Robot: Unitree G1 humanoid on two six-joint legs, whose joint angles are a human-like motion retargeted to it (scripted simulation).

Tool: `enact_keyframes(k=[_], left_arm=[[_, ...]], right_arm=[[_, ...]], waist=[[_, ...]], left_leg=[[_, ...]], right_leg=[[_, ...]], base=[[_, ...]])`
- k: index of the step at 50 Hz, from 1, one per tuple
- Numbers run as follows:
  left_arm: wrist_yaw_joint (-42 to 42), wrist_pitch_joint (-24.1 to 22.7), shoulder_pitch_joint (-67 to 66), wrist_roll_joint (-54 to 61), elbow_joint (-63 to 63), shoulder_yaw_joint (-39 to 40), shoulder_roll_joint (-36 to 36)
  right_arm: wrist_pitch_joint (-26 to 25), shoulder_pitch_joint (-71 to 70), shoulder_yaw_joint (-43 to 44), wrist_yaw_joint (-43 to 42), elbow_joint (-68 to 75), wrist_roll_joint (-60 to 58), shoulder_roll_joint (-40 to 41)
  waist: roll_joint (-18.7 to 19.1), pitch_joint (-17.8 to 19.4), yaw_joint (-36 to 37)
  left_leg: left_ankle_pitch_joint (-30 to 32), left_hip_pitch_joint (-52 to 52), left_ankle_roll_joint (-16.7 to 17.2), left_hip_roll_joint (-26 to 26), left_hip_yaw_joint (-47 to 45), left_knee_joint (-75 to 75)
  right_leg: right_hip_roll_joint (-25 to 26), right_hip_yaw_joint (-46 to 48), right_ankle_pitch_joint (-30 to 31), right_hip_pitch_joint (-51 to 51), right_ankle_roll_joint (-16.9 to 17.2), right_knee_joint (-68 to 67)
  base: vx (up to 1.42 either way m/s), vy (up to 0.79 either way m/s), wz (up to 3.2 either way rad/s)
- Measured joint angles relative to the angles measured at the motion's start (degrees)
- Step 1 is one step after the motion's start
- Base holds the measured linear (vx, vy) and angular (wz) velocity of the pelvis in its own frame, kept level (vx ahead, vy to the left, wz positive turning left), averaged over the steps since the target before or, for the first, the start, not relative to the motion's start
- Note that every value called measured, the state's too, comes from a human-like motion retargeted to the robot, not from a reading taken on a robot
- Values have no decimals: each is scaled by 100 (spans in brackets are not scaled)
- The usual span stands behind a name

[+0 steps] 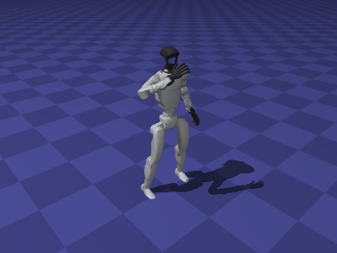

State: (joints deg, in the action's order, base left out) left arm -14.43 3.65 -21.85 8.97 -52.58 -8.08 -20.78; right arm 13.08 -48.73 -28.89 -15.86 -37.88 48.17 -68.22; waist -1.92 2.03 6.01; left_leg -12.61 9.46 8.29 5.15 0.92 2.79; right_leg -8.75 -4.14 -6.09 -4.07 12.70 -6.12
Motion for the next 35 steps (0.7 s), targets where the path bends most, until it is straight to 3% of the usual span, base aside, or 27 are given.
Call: enact_keyframes(k=[25,35], left_arm=[[-167,-110,221,354,160,135,-4],[133,-115,143,243,-135,-32,70]], right_arm=[[128,-247,-70,-23,-144,221,-208],[-135,-792,-306,517,1599,59,-121]], waist=[[-46,-15,32],[-164,-83,339]], left_leg=[[11,-48,-5,-63,168,38],[45,-146,-10,-87,335,51]], right_leg=[[-76,159,-8,-64,33,-9],[-111,327,-5,-75,20,-3]], base=[[0,0,1],[0,0,4]])
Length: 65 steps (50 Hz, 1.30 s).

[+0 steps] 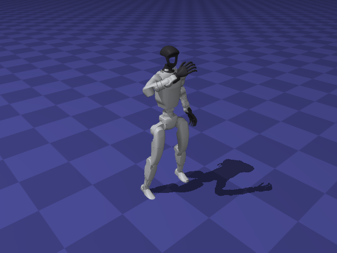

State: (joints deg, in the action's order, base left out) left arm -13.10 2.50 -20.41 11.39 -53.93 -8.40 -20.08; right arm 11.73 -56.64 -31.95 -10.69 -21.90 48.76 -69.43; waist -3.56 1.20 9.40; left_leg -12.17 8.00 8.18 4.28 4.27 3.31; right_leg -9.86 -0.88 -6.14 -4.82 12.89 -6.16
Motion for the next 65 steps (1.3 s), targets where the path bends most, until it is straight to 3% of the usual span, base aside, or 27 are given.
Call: enact_keyframes(k=[7,13,18,23,55,60,65], left_arm=[[200,-20,103,-30,-255,-141,-59],[294,-61,373,-36,-466,-369,-192],[367,-109,678,0,-539,-444,-332],[406,-132,851,125,-466,-357,-428],[468,-62,493,102,-677,-397,-196],[299,-73,568,62,-589,-374,-218],[44,-15,605,105,-426,-210,-239]], right_arm=[[-477,-1311,-679,76,2575,-1267,699],[-1067,-2475,-1179,-213,5875,-1997,1872],[-1614,-3187,-880,-280,8784,-2248,2739],[-1862,-3523,-542,-153,10202,-2355,2951],[-1802,-3556,-346,-308,10302,-2312,3031],[-1448,-3016,-295,-674,9193,-1808,2861],[-690,-1553,324,-1438,6358,-925,2446]], waist=[[-46,-62,269],[-74,-116,542],[-131,-139,818],[-202,-128,1029],[-154,-112,1226],[-138,-109,1188],[-141,-68,1116]], left_leg=[[7,-39,10,12,23,22],[11,-77,42,33,26,40],[26,-143,65,34,85,56],[56,-233,59,9,216,72],[74,-318,28,-37,450,72],[78,-283,23,-59,497,52],[71,-245,-26,-93,577,62]], right_leg=[[10,28,8,27,-31,-29],[29,37,32,66,-54,-54],[27,96,57,91,-53,-59],[0,224,64,88,-45,-45],[-103,607,17,61,-107,-123],[-74,519,-9,-51,-46,1],[-104,589,-55,-141,-34,9]], base=[[0,0,0],[0,0,0],[0,0,0],[-1,-1,23],[0,0,5],[0,0,0],[0,0,0]])
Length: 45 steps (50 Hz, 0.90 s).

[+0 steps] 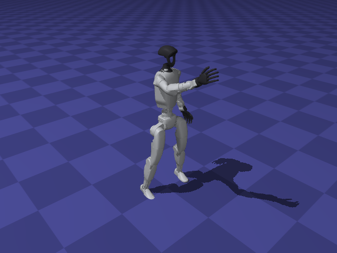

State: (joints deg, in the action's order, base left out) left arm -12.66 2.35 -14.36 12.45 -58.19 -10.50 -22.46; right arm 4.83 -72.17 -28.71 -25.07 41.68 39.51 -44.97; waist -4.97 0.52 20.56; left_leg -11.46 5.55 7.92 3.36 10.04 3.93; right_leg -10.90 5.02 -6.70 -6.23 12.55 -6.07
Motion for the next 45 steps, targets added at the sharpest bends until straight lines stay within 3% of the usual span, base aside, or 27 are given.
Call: enact_keyframes(k=[5,10,15,28,45], left_arm=[[-187,41,-119,138,214,267,56],[-253,121,-341,67,318,396,193],[-268,144,-532,-90,302,323,323],[-318,167,-648,-231,434,371,406],[-422,137,-538,-61,450,546,341]], right_arm=[[623,1921,901,-2,-3292,48,-366],[640,3454,1443,320,-5695,-318,-613],[582,4315,1598,558,-7140,-412,-761],[659,4951,1562,795,-8717,189,-1212],[676,5022,1601,944,-8992,482,-1652]], waist=[[11,61,-193],[45,79,-478],[108,99,-815],[263,59,-1519],[416,24,-1982]], left_leg=[[-3,19,-66,-35,92,32],[-17,32,-114,-52,62,32],[-48,97,-126,-14,-70,26],[-121,256,-94,93,-566,-42],[-180,349,-64,141,-952,-94]], right_leg=[[-27,89,-51,-96,-8,23],[-39,45,-71,-88,20,23],[-4,-84,-80,-72,8,24],[112,-587,-34,110,10,11],[186,-954,4,270,9,5]], base=[[0,0,0],[0,0,0],[2,0,-24],[1,0,-33],[1,1,-15]])
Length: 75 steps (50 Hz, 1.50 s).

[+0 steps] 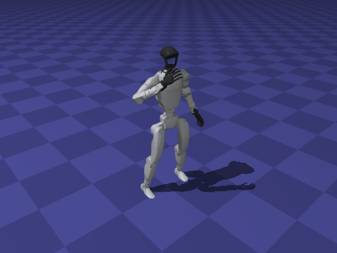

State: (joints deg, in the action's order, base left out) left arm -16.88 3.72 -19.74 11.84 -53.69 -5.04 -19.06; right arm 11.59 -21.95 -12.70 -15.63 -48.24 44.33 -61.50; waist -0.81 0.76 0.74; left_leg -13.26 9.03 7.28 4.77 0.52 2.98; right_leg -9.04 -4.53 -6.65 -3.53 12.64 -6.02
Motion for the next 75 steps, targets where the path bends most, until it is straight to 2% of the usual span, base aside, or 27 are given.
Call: enact_keyframes(k=[10,22,31,38,45,50,55,58,60,65,67,69,75], left_arm=[[-18,-3,-47,-56,-5,-55,132],[41,-27,-71,36,-30,-188,194],[134,-53,10,102,-148,-305,125],[342,-97,165,150,-321,-500,24],[481,-166,475,156,-551,-730,-93],[578,-239,730,155,-652,-779,-203],[714,-282,858,196,-679,-728,-311],[708,-262,825,225,-701,-673,-364],[786,-237,794,195,-749,-676,-377],[835,-192,620,139,-888,-637,-364],[789,-182,520,140,-920,-593,-344],[855,-170,464,116,-962,-608,-313],[873,-160,350,107,-1002,-598,-251]], right_arm=[[17,18,-59,9,41,103,-11],[27,-137,-206,288,440,845,153],[-27,-952,-705,739,1198,1644,461],[-339,-2702,-1715,1071,3205,1441,937],[-850,-4474,-2780,782,7002,338,1891],[-1268,-5272,-2735,393,9958,-992,2532],[-1435,-5715,-2102,223,11879,-1596,2659],[-1435,-5796,-1848,187,12323,-1582,2569],[-1487,-5810,-1752,241,12441,-1494,2513],[-1536,-5818,-1736,313,12432,-1496,2456],[-1510,-5830,-1760,282,12413,-1570,2471],[-1568,-5861,-1746,339,12419,-1572,2491],[-1593,-5921,-1761,331,12428,-1630,2535]], waist=[[-8,-39,26],[-104,-82,241],[-187,-111,582],[-226,-155,927],[-285,-211,1410],[-395,-229,1851],[-535,-215,2238],[-630,-221,2374],[-660,-214,2449],[-700,-189,2525],[-722,-210,2522],[-708,-197,2543],[-688,-172,2576]], left_leg=[[-29,18,0,-15,-13,9],[-23,-61,11,-63,242,53],[-2,-105,30,-86,463,77],[7,-77,63,-76,560,64],[21,-55,102,-55,603,31],[43,-103,101,-67,672,28],[65,-197,84,-105,792,53],[15,-336,-23,-150,813,210],[70,-308,73,-149,906,97],[78,-313,73,-168,959,88],[19,-401,-23,-189,910,223],[74,-332,77,-173,961,95],[80,-307,82,-166,938,79]], right_leg=[[-15,-5,-18,-10,5,-12],[-85,254,-49,-112,11,1],[-121,482,-70,-225,-13,21],[-118,591,-81,-308,-52,18],[-106,653,-70,-337,-78,1],[-122,729,-56,-325,-74,-9],[-160,846,-52,-314,-57,-8],[-205,919,-122,-189,-117,-196],[-201,958,-66,-290,-43,-14],[-220,1017,-69,-327,-43,10],[-243,1020,-143,-192,-120,-195],[-225,1017,-77,-306,-49,-3],[-220,995,-68,-314,-54,6]], base=[[0,0,0],[0,0,14],[0,-1,22],[0,0,3],[0,0,0],[0,0,0],[0,0,21],[0,0,22],[0,0,9],[0,0,0],[0,0,0],[0,0,0],[0,0,0]])
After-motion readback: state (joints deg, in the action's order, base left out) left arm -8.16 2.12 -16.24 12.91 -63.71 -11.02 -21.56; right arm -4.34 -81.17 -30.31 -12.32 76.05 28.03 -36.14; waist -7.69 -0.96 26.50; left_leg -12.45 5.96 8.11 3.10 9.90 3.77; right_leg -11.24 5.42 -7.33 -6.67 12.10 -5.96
